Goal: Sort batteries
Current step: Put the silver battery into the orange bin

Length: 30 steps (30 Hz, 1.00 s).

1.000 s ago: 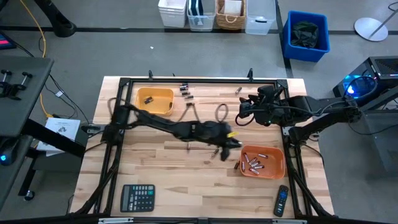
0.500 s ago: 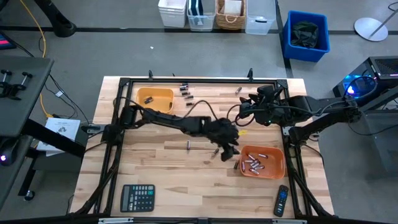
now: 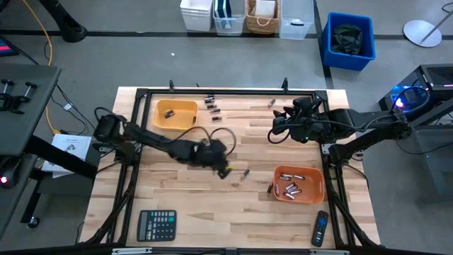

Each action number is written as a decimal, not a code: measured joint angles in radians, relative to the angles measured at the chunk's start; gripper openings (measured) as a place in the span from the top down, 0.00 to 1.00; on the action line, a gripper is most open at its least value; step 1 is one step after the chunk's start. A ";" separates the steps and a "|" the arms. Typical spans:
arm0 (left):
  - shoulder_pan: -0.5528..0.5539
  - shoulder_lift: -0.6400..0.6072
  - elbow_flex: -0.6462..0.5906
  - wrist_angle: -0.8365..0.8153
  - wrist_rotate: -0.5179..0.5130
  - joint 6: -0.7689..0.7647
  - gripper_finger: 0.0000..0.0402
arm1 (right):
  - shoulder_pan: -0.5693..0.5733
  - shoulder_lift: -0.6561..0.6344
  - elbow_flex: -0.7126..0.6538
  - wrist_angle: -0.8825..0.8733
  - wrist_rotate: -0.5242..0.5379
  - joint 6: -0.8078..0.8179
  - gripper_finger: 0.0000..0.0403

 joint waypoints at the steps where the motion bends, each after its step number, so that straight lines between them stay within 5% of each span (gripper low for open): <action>1: -0.014 -0.003 0.002 -0.055 -0.055 -0.046 0.42 | 0.000 0.000 0.000 0.000 0.000 0.000 0.47; 6: -0.011 0.062 0.000 -0.073 -0.077 -0.189 0.42 | -0.009 0.000 0.000 0.000 -0.001 0.000 0.47; 13: 0.019 0.129 -0.001 -0.198 0.037 -0.392 0.42 | -0.019 0.000 0.000 -0.002 -0.007 -0.003 0.47; 30: -0.003 0.124 0.001 -0.139 0.068 -0.450 0.42 | -0.020 0.000 0.000 -0.031 0.000 -0.019 0.47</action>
